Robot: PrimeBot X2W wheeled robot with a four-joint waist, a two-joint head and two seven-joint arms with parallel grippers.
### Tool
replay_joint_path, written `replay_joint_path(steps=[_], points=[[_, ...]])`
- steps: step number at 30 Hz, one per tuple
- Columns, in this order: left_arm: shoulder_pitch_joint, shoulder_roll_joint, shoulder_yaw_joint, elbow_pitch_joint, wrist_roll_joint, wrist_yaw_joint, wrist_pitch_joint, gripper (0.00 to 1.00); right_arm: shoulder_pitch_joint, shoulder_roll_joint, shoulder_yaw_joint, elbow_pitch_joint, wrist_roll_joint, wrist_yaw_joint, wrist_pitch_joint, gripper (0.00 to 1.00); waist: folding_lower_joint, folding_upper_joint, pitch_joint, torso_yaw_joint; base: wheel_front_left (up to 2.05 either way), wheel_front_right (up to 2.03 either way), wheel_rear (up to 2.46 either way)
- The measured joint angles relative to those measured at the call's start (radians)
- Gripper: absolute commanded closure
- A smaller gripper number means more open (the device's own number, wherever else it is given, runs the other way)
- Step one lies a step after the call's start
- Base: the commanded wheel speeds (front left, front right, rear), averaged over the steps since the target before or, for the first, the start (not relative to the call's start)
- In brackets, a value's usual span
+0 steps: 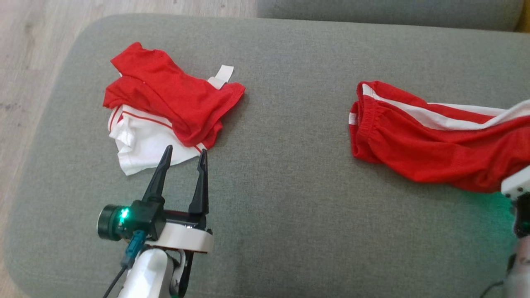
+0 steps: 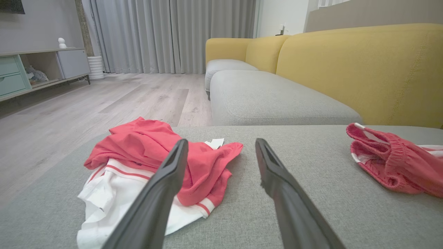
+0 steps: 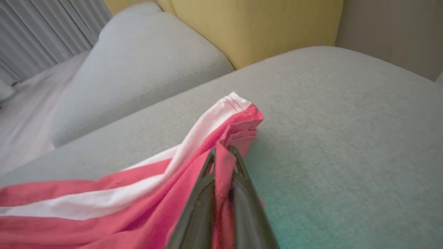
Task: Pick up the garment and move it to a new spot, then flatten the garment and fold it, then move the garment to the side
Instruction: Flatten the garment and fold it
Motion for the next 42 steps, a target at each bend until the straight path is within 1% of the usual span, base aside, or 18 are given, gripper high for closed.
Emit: replay_joint_path(steps=[4, 5, 7, 13, 18, 24, 26, 32, 35, 36, 39, 40, 41, 42], points=[[0.0, 0.0, 0.0, 0.012, 0.001, 0.0, 0.0, 0.0, 0.0, 0.02, 0.061, -0.055, 0.085, 0.0, -0.009, 1.0, 0.0, 0.0, -0.017, 0.003, 0.0, 0.0, 0.0], [0.0, 0.0, -0.001, 0.014, 0.001, 0.0, 0.0, 0.0, 0.001, 0.027, 0.099, -0.082, 0.132, 0.0, -0.01, 1.0, -0.0001, 0.0, -0.026, 0.008, 0.0, 0.0, 0.0], [0.0, 0.0, -0.002, 0.015, 0.001, 0.0, 0.0, 0.0, 0.001, 0.03, 0.136, -0.109, 0.179, 0.0, -0.011, 1.0, 0.0, 0.0, -0.033, 0.015, 0.0, 0.0, 0.0], [0.008, 0.0, -0.004, 0.018, 0.001, 0.0, 0.0, 0.0, 0.0, 0.039, 0.242, -0.148, 0.302, 0.0, -0.019, 1.0, -0.0001, 0.0, -0.047, 0.048, 0.0, 0.0, 0.0], [0.018, 0.0, -0.004, 0.032, 0.001, 0.0, 0.0, 0.0, 0.0, 0.042, 0.346, -0.147, 0.413, 0.0, -0.039, 1.0, -0.0001, 0.0, -0.052, 0.083, 0.0, 0.0, 0.0], [0.018, 0.0, -0.004, 0.038, 0.001, 0.0, 0.0, 0.0, -0.001, 0.042, 0.504, -0.113, 0.482, 0.0, -0.063, 1.0, 0.0, 0.0, -0.055, 0.119, 0.0, 0.0, 0.0], [0.019, 0.0, -0.004, 0.049, -0.001, 0.0, 0.0, 0.0, 0.0, 0.042, 0.56, -0.1, 0.528, 0.0, -0.062, 1.0, 0.0, 0.0, -0.057, 0.128, 0.0, 0.0, 0.0], [0.019, 0.001, -0.005, 0.065, -0.001, 0.0, 0.0, 0.0, 0.007, 0.031, 0.708, -0.058, 0.5, 0.0, -0.051, 1.0, 0.0, 0.0, -0.066, 0.138, 0.0, 0.0, 0.0], [0.019, 0.001, -0.005, 0.07, -0.001, 0.0, 0.0, 0.0, 0.03, 0.006, 0.781, -0.021, 0.478, 0.0, -0.047, 1.0, -0.0001, 0.0, -0.07, 0.136, 0.0, 0.0, 0.0], [0.019, 0.001, -0.005, 0.07, -0.001, 0.0, 0.0, 0.0, 0.03, 0.006, 0.781, -0.021, 0.478, 0.0, -0.047, 1.0, -0.0001, 0.0, -0.07, 0.136, 0.0, 0.0, 0.0], [0.019, 0.001, -0.005, 0.071, -0.001, 0.0, 0.0, 0.0, 0.042, -0.037, 0.859, 0.03, 0.418, 0.0, -0.058, 1.0, -0.0001, 0.0, -0.073, 0.132, 0.0, 0.0, 0.0], [0.019, 0.001, -0.005, 0.072, -0.001, 0.0, 0.0, 0.0, 0.042, -0.048, 0.878, 0.048, 0.399, 0.0, -0.063, 0.83, -0.0001, 0.0, -0.073, 0.13, 0.0, 0.0, 0.0], [0.019, 0.001, -0.005, 0.074, -0.001, 0.0, 0.0, 0.0, 0.042, -0.055, 0.894, 0.061, 0.384, 0.0, -0.078, 0.08, 0.0, 0.0, -0.074, 0.129, 0.0, 0.0, 0.0], [0.019, 0.001, -0.005, 0.075, -0.001, 0.0, 0.0, 0.0, 0.041, -0.057, 0.903, 0.072, 0.372, 0.0, -0.1, 0.0, 0.0, 0.0, -0.075, 0.126, 0.0, 0.0, 0.0]])
